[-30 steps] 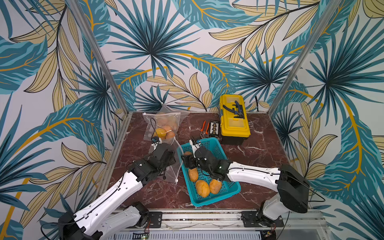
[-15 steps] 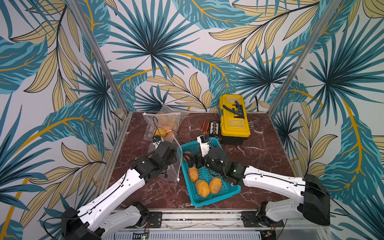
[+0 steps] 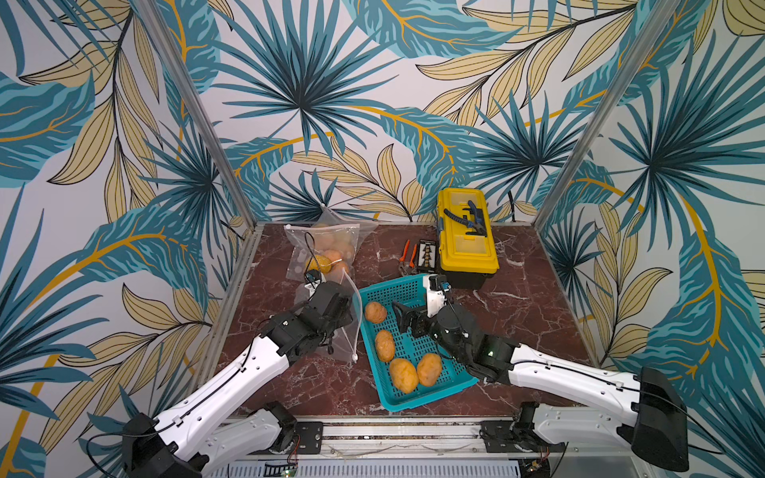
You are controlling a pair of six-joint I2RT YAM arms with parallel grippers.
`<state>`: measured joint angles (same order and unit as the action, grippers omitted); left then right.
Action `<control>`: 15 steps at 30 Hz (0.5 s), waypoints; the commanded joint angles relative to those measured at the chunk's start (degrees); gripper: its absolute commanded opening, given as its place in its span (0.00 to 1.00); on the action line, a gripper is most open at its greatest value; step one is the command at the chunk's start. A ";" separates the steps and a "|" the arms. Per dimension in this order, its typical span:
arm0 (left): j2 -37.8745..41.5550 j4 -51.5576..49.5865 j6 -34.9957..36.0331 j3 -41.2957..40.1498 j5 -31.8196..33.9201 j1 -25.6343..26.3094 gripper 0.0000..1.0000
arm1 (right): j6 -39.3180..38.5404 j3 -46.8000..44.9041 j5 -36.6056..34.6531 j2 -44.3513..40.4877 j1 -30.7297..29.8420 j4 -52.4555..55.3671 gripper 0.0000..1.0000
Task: Put the potatoes into a zipper bag and zip it
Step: Pick up the potato from the basket.
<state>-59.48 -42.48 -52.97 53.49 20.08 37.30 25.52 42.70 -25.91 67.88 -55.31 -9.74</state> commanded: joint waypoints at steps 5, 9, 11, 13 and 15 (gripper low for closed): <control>0.43 -0.26 0.42 1.59 -0.39 -0.30 0.00 | 4.26 0.24 5.21 7.41 4.42 -0.45 0.99; 0.51 -0.23 0.57 1.56 -0.48 -0.30 0.00 | 5.41 2.21 11.68 12.99 6.14 -2.18 0.99; 0.50 -0.24 0.63 1.58 -0.48 -0.30 0.00 | 5.72 3.91 15.06 16.39 6.81 -2.65 0.99; 0.55 -0.29 0.68 1.60 -0.54 -0.38 0.00 | 6.02 5.47 17.46 19.23 7.04 -2.84 1.00; 0.59 -0.28 0.68 1.59 -0.56 -0.38 0.00 | 6.12 7.38 19.31 22.10 7.22 -2.23 1.00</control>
<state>-59.48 -42.48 -52.93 53.52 19.44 37.28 30.44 47.64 -11.90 87.50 -48.38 -10.81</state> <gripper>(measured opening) 0.047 0.994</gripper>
